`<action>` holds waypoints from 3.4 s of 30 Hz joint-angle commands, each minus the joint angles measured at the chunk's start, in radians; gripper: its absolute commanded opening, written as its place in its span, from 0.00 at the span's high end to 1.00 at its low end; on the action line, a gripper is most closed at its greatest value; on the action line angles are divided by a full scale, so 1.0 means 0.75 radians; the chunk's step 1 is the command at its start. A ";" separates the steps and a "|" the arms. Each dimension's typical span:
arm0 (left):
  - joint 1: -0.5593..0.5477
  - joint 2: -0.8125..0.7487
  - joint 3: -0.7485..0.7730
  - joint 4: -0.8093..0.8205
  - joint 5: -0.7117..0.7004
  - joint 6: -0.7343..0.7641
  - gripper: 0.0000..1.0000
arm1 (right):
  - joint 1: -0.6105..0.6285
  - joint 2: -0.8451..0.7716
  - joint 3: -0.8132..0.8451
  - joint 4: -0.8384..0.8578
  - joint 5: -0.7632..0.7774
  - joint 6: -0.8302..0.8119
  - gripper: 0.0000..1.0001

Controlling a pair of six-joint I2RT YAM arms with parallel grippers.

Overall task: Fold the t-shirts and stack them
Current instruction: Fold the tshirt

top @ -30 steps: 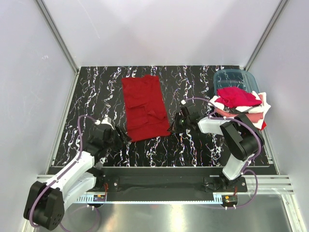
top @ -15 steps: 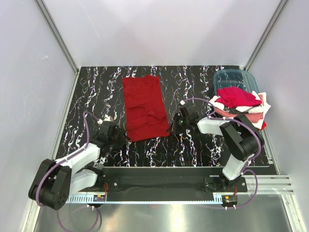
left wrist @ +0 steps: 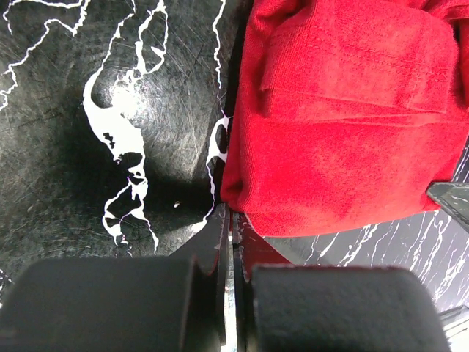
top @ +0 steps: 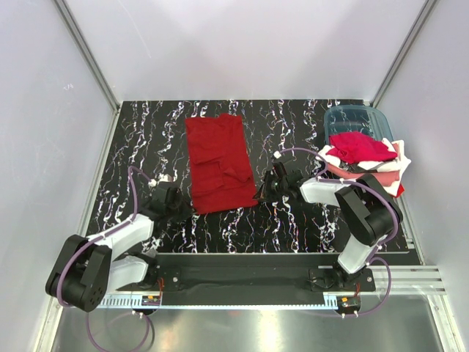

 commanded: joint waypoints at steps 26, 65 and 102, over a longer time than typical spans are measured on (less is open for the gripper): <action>-0.004 -0.005 -0.010 0.043 -0.012 0.043 0.64 | 0.016 -0.076 0.020 -0.002 0.013 -0.012 1.00; 0.160 -0.381 0.267 -0.469 0.364 0.237 1.00 | -0.035 -0.272 0.252 -0.420 -0.167 -0.099 0.99; -0.137 -0.729 -0.184 -0.469 0.047 -0.029 0.31 | 0.104 -0.090 -0.088 -0.058 -0.120 -0.067 0.88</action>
